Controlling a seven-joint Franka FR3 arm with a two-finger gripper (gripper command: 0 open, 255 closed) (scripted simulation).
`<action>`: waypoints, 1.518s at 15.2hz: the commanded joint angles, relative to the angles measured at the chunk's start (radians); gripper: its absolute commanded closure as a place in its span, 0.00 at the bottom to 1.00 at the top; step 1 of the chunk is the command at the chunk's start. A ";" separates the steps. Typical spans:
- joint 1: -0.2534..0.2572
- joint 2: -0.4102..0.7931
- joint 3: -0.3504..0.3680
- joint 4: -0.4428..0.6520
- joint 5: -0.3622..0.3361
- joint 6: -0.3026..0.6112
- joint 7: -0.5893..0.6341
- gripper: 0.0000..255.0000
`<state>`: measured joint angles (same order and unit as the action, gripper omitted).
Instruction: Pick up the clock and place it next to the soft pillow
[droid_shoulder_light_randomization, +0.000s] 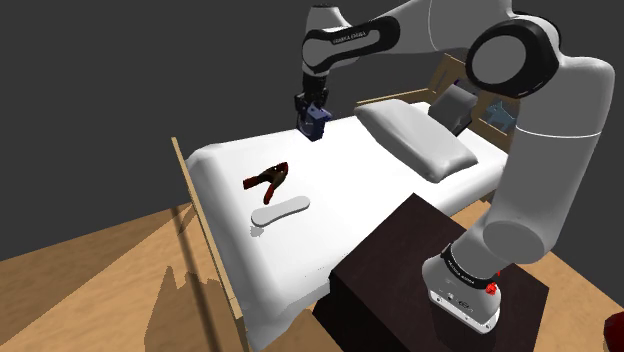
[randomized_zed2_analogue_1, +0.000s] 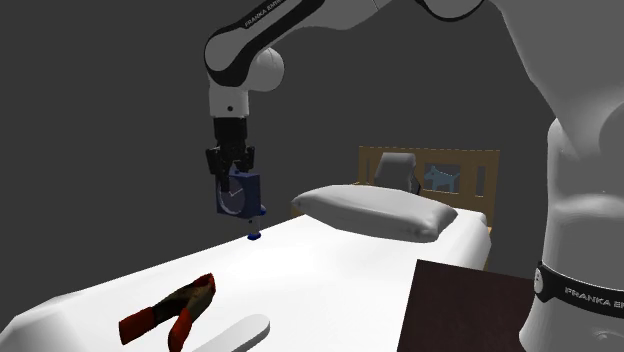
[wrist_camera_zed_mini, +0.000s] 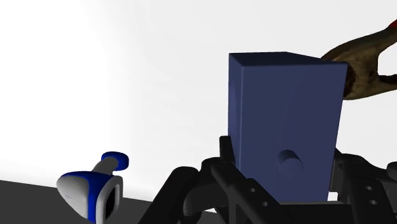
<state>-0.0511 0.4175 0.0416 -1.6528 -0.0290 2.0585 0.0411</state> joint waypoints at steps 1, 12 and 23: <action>0.000 -0.008 0.000 0.017 0.000 -0.025 0.000 1.00; -0.087 -0.075 -0.036 -0.019 0.016 -0.055 -0.128 1.00; -0.244 -0.082 -0.111 -0.029 0.041 -0.049 -0.367 1.00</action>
<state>-0.2830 0.3313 -0.0641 -1.6900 0.0097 2.0125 -0.3059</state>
